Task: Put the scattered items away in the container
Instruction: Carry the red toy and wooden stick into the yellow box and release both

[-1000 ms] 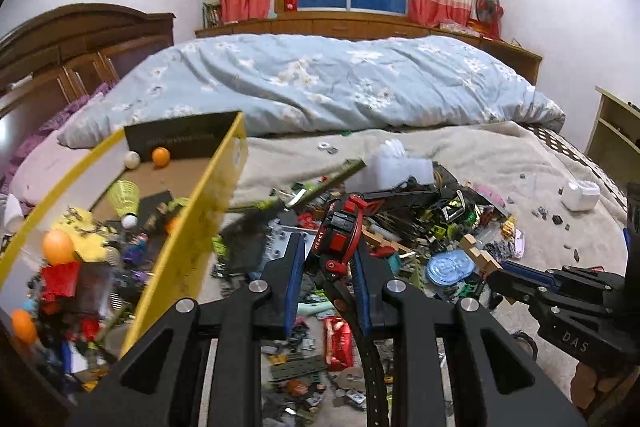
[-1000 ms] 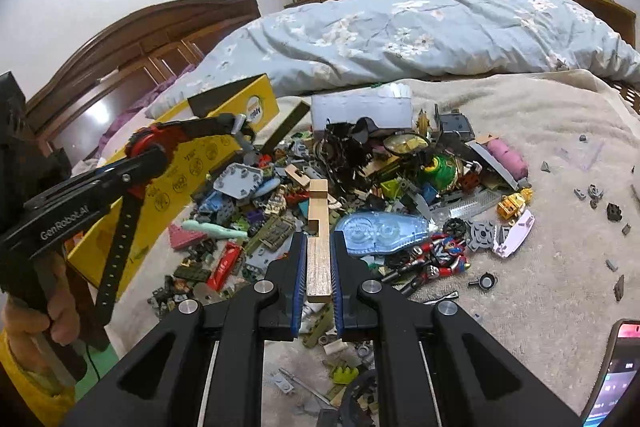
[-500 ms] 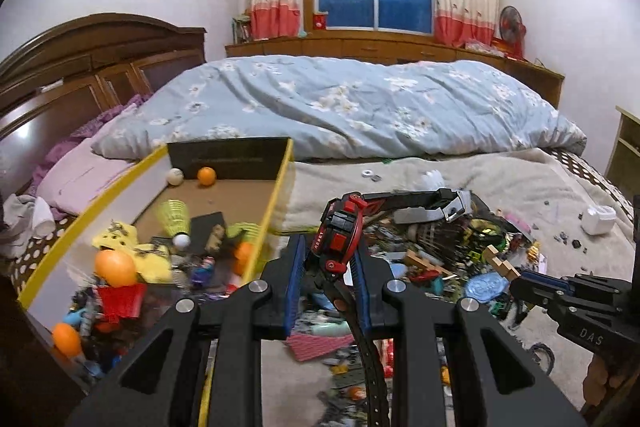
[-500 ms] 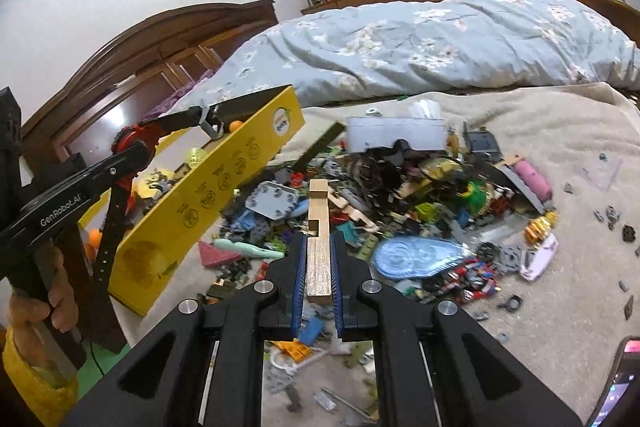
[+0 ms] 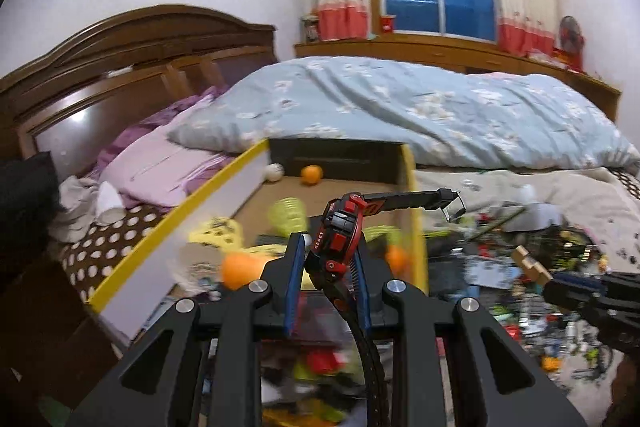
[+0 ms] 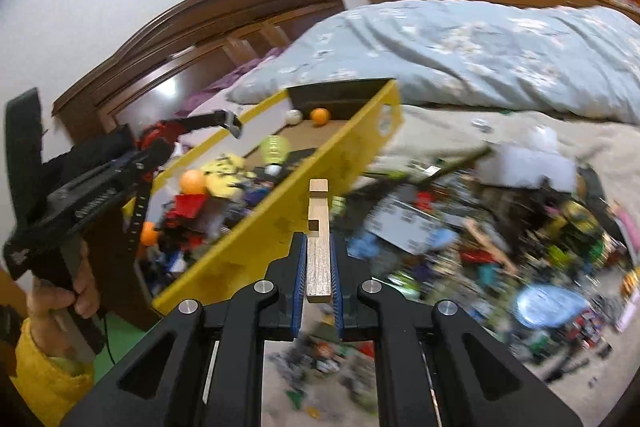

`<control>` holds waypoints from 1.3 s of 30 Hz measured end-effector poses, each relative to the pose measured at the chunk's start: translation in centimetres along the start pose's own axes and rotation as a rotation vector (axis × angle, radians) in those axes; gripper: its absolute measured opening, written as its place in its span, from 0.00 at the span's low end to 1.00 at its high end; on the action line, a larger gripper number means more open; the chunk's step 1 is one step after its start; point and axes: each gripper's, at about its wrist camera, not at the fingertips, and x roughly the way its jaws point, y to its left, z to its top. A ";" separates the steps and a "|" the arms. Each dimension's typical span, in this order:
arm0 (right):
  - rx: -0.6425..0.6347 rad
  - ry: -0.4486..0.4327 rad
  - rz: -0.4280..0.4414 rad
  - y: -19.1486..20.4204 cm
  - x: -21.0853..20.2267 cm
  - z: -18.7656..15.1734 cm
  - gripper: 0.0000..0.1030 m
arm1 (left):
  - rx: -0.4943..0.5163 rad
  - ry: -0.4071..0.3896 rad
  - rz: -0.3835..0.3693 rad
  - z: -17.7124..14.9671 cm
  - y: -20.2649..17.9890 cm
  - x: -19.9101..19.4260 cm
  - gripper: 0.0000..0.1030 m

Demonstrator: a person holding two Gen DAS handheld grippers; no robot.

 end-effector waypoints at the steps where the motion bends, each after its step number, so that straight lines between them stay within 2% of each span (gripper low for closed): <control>1: -0.008 0.003 0.007 0.5 0.4 0.3 0.11 | -0.009 0.006 0.014 -0.1 0.9 0.4 0.21; 12: -0.049 0.048 0.097 7.7 7.4 4.2 0.11 | -0.106 0.073 0.133 0.0 10.0 5.6 0.21; 17: -0.059 0.042 0.099 9.7 9.0 5.4 0.11 | -0.128 0.102 0.175 0.2 12.3 7.1 0.22; 23: -0.068 0.062 0.104 11.3 11.1 5.9 0.12 | -0.138 0.145 0.184 -0.2 13.3 8.0 0.24; 26: -0.066 0.073 0.111 11.5 11.5 5.8 0.18 | -0.143 0.174 0.168 -0.7 13.3 8.3 0.29; 28: -0.059 0.068 0.122 11.4 11.4 5.7 0.26 | -0.138 0.179 0.161 -1.0 13.1 8.4 0.36; 31: -0.055 0.065 0.125 11.3 11.1 5.6 0.26 | -0.119 0.154 0.183 -1.0 12.7 7.7 0.50; 34: -0.051 0.059 0.119 11.4 10.8 5.5 0.26 | -0.107 0.117 0.213 -0.4 12.5 6.7 0.59; 39: -0.044 0.058 0.114 11.1 10.1 5.2 0.26 | -0.104 0.086 0.210 0.4 12.1 5.0 0.61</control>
